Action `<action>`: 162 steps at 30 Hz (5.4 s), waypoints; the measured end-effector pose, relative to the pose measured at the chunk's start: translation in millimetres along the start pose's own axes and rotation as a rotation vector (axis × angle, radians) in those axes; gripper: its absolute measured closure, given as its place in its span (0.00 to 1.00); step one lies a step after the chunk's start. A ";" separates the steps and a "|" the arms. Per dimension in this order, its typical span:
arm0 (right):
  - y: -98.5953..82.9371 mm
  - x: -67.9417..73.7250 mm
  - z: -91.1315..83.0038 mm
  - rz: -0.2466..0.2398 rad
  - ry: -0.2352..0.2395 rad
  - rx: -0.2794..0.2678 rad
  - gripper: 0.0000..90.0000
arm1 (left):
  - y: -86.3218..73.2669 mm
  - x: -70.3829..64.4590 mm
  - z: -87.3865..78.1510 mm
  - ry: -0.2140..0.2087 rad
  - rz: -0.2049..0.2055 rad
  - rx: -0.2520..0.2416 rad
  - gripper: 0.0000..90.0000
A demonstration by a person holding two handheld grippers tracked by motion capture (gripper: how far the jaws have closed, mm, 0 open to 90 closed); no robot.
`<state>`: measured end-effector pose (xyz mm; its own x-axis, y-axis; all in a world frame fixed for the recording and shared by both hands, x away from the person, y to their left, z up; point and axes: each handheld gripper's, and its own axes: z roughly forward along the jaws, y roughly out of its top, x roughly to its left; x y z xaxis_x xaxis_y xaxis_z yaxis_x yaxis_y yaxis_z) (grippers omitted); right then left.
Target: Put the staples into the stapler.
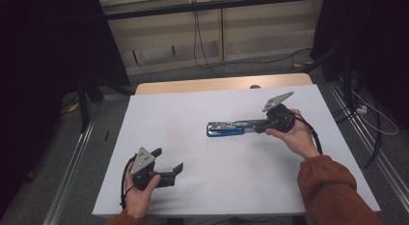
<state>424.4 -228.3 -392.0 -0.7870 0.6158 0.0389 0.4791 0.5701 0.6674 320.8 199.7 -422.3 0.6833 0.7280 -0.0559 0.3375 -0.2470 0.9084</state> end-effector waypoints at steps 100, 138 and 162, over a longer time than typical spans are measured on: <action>100.4 12.2 108.7 -0.183 0.131 0.064 0.88 | -0.1 1.8 -0.4 -0.005 -0.005 0.004 0.05; 102.1 7.0 113.2 -0.331 0.182 0.095 0.88 | -0.3 1.9 -0.2 -0.009 -0.003 0.007 0.05; 103.4 7.1 117.6 -0.354 0.192 0.106 0.88 | -0.3 3.3 -0.8 -0.008 0.000 0.003 0.05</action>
<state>514.0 -101.1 -410.2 -0.9638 0.2646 -0.0342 0.1955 0.7874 0.5846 322.5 202.6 -422.4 0.6881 0.7232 -0.0595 0.3397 -0.2486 0.9071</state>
